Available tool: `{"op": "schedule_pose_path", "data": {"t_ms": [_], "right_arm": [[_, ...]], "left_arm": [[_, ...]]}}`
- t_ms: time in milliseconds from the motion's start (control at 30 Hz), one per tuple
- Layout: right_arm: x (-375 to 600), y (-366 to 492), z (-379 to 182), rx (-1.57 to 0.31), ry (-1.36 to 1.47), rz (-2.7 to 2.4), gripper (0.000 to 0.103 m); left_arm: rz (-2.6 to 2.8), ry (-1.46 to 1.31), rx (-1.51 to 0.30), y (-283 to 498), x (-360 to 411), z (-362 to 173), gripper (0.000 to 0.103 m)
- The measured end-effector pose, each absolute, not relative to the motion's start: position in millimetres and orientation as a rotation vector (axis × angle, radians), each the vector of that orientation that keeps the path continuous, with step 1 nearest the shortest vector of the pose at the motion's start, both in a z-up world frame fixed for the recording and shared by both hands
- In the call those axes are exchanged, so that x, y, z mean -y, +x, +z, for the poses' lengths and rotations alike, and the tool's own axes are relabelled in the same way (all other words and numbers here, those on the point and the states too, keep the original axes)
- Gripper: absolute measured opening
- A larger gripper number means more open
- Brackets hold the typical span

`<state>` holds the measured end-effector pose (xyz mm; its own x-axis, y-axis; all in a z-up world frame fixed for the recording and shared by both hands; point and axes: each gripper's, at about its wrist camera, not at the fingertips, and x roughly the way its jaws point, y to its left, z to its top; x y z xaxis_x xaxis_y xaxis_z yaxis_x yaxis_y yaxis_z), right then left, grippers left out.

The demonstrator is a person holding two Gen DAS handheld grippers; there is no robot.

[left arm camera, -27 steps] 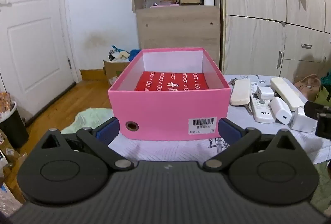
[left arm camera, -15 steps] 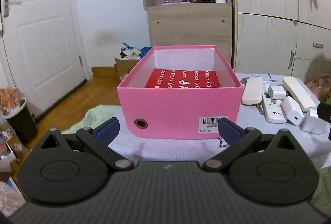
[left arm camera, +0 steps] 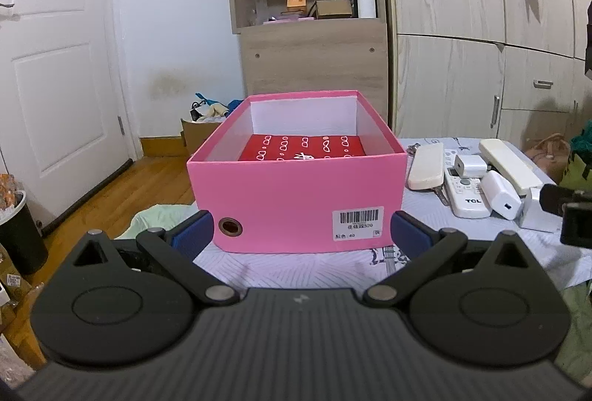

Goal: Organize rigid objects

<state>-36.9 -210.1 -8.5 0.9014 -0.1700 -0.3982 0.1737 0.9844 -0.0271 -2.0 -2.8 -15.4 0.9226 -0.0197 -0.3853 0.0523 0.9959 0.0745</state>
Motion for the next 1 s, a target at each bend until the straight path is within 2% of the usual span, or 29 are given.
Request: {"op": "schedule_pose_path", "data": {"t_ms": [1000], "right_arm": [[208.4, -41.0, -9.8, -0.385, -0.001, -0.187, 0.103]], "left_arm": [[-0.093, 0.006, -0.468, 2.9, -8.5, -18.5, 0.103]]}}
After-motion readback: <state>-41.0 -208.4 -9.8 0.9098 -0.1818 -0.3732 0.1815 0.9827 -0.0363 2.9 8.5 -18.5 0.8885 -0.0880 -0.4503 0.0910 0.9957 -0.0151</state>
